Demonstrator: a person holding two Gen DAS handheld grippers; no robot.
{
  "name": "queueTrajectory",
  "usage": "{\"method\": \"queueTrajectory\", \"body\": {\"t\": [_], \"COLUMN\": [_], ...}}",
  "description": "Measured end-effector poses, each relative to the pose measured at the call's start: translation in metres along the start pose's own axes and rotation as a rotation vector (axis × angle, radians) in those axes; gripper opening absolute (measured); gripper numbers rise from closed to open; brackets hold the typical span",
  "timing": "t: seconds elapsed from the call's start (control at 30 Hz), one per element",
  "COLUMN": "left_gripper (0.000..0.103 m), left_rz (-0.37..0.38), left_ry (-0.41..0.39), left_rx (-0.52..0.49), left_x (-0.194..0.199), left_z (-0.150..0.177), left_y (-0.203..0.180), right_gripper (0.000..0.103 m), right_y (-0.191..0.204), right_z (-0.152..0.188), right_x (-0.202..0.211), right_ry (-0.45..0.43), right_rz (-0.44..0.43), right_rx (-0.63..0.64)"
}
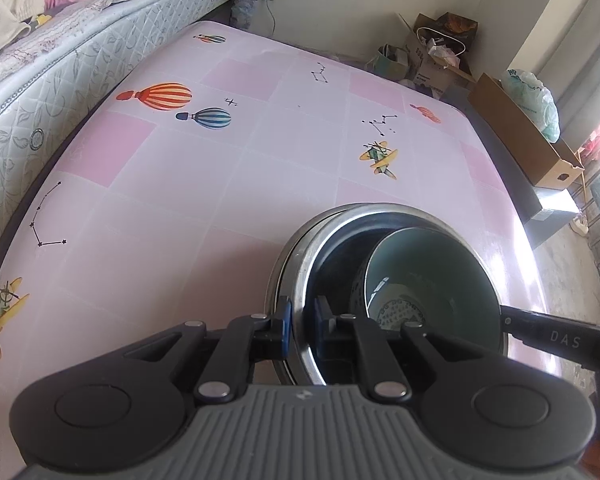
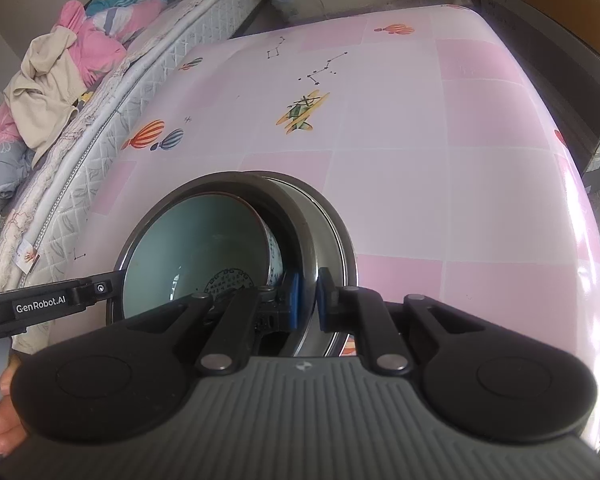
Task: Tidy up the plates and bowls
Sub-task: 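Carry the bowl stack over the white plate and lower it onto the plate, then open both tools and withdraw them from the bowl stack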
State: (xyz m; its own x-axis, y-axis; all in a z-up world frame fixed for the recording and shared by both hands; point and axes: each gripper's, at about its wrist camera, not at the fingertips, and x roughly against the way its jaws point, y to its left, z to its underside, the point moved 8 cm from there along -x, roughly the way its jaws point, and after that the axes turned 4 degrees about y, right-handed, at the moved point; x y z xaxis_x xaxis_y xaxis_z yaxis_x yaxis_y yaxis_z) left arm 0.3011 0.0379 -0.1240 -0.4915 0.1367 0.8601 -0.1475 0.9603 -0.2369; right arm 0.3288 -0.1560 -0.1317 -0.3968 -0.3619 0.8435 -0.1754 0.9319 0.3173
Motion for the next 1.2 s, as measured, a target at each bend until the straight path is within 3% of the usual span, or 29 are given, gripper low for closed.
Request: {"method": "queueTrajectory", "body": {"t": [0.27,0.3,0.37,0.5,0.6,0.67,0.7,0.73,0.9,1.2], "left_gripper": [0.03,0.033,0.05,0.064,0.084,0.096,0.099,0.103,0.103,0.103], "left_rz": [0.023,0.024,0.016,-0.012,-0.04,-0.072,-0.091,-0.106,-0.129,-0.21], "left_ry": [-0.08,-0.095,-0.124,-0.183,-0.228,-0.265,-0.281,-0.291,-0.267,-0.249], "left_rx": [-0.059,-0.068,-0.081,-0.101,-0.124,-0.151,-0.162,-0.17,-0.199,-0.168], "left_x": [0.027,0.032,0.042,0.063,0.082,0.096,0.102,0.107,0.118,0.12], "left_z": [-0.001,-0.001,0.0,0.003,0.01,0.017,0.021,0.025,0.052,0.085], "left_y": [-0.01,-0.011,-0.012,-0.01,-0.008,-0.006,-0.005,-0.004,0.003,0.02], "right_gripper": [0.016,0.02,0.027,0.049,0.056,0.072,0.085,0.088,0.102,0.102], "right_y": [0.002,0.001,0.001,-0.004,-0.004,-0.002,0.0,0.003,0.024,0.036], "right_z": [-0.002,-0.002,-0.001,0.006,0.016,0.027,0.033,0.039,0.081,0.135], "right_x": [0.01,0.014,0.024,0.052,0.079,0.099,0.108,0.116,0.147,0.151], "right_ry": [-0.023,-0.033,-0.063,-0.126,-0.195,-0.254,-0.279,-0.3,-0.377,-0.367], "right_rz": [0.029,0.039,0.042,-0.007,-0.007,0.001,0.006,0.009,0.025,0.233], "right_rx": [0.021,0.026,0.027,-0.013,-0.033,-0.055,-0.062,-0.062,-0.018,0.02]}}
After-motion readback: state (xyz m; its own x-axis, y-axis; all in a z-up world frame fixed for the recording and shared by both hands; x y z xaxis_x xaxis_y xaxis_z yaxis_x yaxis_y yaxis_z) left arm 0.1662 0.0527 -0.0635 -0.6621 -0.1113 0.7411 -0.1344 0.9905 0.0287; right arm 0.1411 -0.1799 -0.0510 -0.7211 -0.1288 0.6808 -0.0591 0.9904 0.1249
